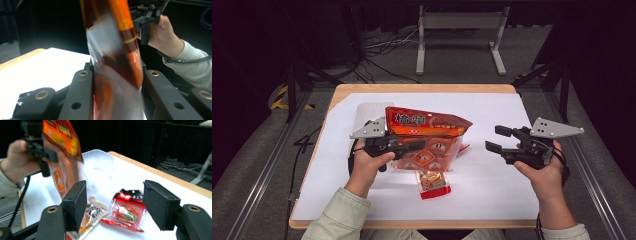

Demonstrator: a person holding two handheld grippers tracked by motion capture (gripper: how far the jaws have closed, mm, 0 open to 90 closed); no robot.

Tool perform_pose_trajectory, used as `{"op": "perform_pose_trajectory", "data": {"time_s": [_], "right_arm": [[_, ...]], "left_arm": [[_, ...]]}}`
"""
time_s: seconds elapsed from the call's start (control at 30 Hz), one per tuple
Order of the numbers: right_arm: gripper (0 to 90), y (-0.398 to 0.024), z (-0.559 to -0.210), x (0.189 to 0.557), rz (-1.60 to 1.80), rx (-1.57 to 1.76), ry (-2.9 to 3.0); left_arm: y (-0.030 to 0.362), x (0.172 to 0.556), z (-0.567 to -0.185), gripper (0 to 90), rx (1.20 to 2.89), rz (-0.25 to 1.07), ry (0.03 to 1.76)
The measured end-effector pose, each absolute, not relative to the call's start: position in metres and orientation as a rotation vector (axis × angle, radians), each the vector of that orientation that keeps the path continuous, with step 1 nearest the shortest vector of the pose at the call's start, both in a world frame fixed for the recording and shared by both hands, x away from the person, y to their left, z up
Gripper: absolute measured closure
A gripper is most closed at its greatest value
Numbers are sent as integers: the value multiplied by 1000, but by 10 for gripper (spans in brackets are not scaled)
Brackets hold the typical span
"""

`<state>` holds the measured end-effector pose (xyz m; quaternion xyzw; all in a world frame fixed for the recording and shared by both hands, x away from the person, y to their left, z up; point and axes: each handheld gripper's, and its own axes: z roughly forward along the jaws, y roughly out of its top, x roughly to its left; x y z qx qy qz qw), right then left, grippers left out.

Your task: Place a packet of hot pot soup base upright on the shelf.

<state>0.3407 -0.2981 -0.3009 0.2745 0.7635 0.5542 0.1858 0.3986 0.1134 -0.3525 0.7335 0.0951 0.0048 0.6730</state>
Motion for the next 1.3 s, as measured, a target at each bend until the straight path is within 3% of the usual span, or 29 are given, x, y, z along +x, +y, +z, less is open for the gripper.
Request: {"op": "perform_pose_trajectory", "data": {"time_s": [0.57,1.3], "right_arm": [[349,-323,-323,349,1500,869,2145],[342,-335,-346,367,1466,984,2174]], "left_arm": [[122,398,-344,715,1613,33,227],[123,415,-287,714,1623,135,262]]}}
